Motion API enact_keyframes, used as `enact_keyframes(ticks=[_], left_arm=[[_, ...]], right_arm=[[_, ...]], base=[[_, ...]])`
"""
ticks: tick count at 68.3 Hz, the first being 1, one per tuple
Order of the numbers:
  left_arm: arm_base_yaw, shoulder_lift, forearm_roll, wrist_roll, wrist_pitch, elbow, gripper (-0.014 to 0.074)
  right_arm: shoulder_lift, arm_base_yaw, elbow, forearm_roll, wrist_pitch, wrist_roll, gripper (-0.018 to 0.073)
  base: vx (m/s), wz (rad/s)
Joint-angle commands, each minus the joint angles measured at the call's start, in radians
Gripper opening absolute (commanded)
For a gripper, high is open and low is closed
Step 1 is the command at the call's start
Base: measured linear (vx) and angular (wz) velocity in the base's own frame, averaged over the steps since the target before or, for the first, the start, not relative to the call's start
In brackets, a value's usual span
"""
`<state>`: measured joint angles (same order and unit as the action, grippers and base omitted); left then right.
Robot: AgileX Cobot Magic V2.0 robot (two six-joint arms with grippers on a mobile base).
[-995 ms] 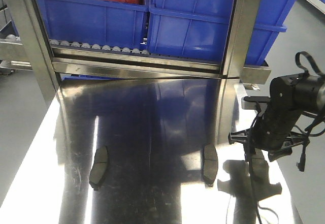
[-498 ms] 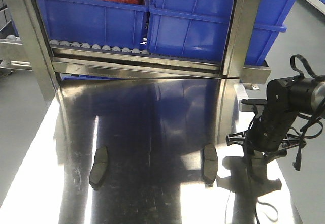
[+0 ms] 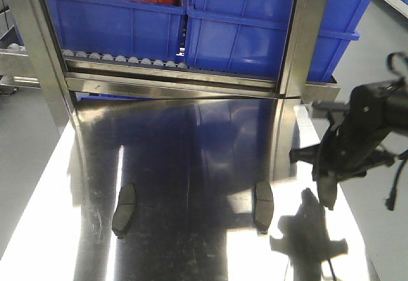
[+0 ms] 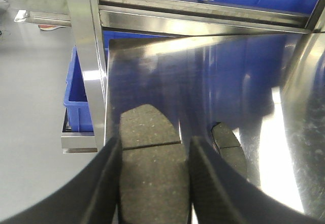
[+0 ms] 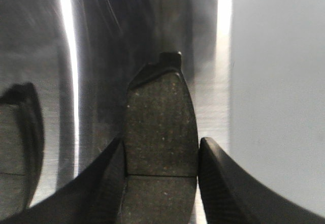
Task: Move and align brake pads A on conveyor
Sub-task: 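Close the right gripper on the brake pad, then lift the brake pad with the right gripper and raise it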
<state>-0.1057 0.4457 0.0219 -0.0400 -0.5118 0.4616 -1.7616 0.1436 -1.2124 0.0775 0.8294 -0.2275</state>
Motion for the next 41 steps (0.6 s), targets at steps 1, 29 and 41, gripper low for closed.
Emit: enact_keyframes(ticks=[1, 29, 41], left_arm=[[-0.004, 0.002, 0.007, -0.004, 0.097, 0.029, -0.0006], [-0.004, 0.002, 0.007, -0.004, 0.097, 0.029, -0.0006], [-0.004, 0.002, 0.007, -0.004, 0.097, 0.029, -0.0006]], right_arm=[[0.153, -0.005, -0.005, 0.058, -0.054, -0.001, -0.0011], [0.62, -0.002, 0.27, 0.098, -0.252, 0.033, -0.001], [0.799, -0.002, 0.391, 0.095, -0.296, 0.047, -0.001]], base=[[0.0, 0.0], [0.0, 0.0], [0.0, 0.0]])
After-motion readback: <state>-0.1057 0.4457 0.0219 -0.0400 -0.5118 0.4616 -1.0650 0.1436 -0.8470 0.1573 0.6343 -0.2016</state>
